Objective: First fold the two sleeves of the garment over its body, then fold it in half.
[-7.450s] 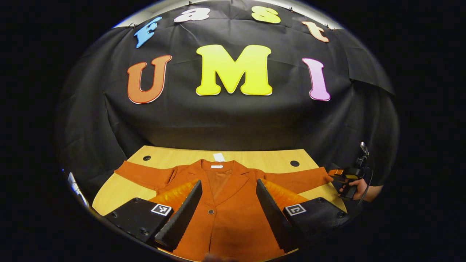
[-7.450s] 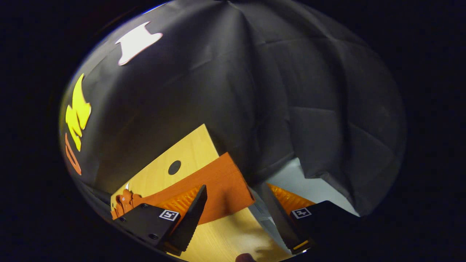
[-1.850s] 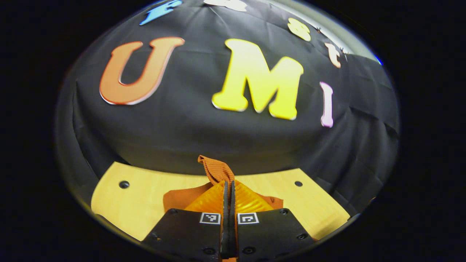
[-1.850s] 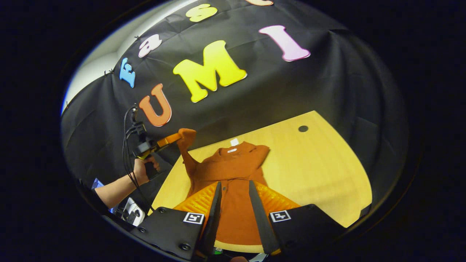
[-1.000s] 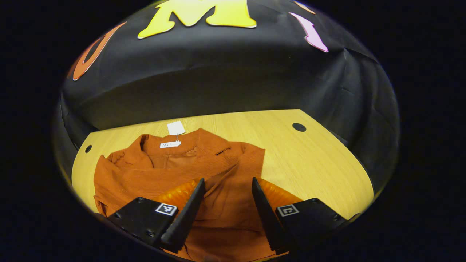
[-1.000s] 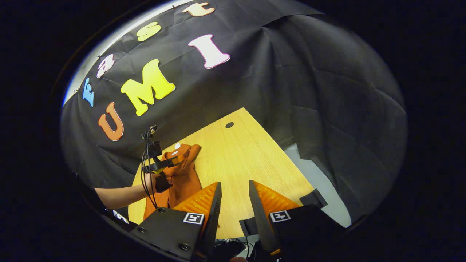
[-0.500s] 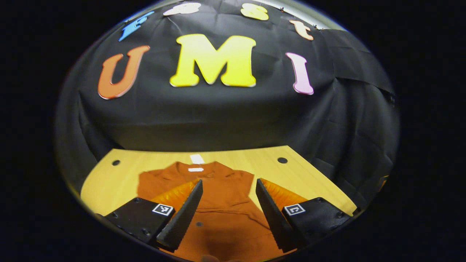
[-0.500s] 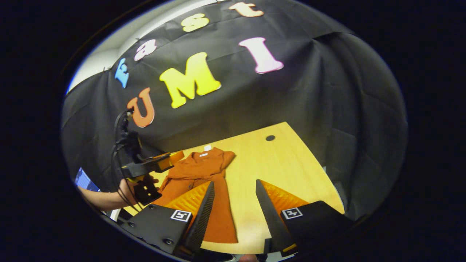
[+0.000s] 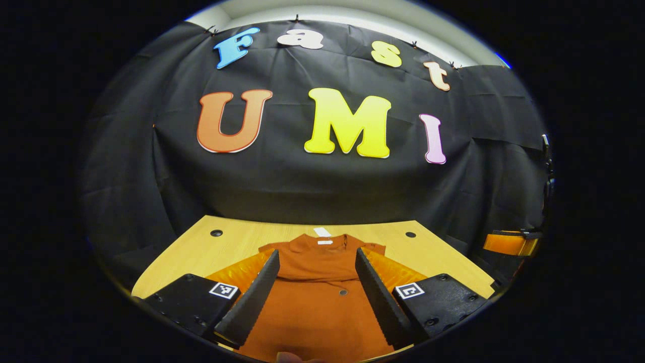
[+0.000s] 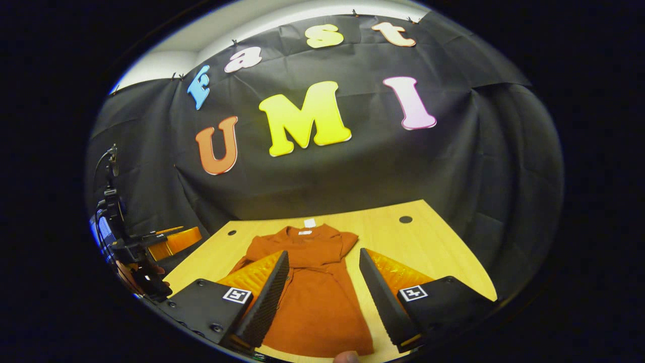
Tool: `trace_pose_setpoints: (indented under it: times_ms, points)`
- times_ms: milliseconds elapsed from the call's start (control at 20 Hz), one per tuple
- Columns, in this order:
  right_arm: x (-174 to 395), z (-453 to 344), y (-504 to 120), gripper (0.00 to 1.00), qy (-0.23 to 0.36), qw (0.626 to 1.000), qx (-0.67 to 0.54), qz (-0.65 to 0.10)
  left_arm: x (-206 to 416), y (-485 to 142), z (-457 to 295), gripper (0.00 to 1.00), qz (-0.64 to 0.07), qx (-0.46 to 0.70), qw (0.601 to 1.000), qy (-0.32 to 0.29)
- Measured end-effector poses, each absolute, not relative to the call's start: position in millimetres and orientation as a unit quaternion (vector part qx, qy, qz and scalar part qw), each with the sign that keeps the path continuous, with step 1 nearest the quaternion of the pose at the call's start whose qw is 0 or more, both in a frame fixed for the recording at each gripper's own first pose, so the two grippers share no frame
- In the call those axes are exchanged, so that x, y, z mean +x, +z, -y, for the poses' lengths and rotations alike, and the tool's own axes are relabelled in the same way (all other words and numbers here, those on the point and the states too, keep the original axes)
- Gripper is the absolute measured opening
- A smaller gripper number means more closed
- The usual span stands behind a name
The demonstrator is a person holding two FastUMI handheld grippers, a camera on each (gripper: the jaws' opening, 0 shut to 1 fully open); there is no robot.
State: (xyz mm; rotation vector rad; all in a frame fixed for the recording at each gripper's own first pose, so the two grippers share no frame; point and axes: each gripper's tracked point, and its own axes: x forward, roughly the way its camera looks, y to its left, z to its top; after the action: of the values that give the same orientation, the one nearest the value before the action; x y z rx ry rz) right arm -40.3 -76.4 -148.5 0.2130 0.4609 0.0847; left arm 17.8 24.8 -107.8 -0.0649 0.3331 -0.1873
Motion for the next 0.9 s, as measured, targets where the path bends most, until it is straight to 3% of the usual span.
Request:
trace_pose_setpoints:
  times_ms: [200,250,300,550,900]
  points:
    - [-74.6,73.9,-189.2,0.90,0.044,0.956,0.084,-0.279,-16.5,-157.4,-59.7,0.97,-0.220,-0.075,0.964,-0.132]
    - [-85.9,76.7,-203.2,0.87,0.046,0.952,0.073,-0.294,-25.5,-170.6,-70.9,0.98,-0.241,-0.089,0.957,-0.135]
    - [-98.9,85.2,-222.2,0.90,0.041,0.945,0.056,-0.319,-36.3,-187.3,-85.3,0.98,-0.266,-0.097,0.950,-0.131]
    - [-153.8,123.3,-295.6,0.90,0.007,0.913,0.041,-0.405,-96.1,-267.5,-139.5,0.99,-0.384,-0.140,0.902,-0.138]
    - [-168.5,126.5,-352.5,0.90,0.001,0.884,0.045,-0.465,-138.0,-328.5,-159.8,0.99,-0.487,-0.221,0.833,-0.141]
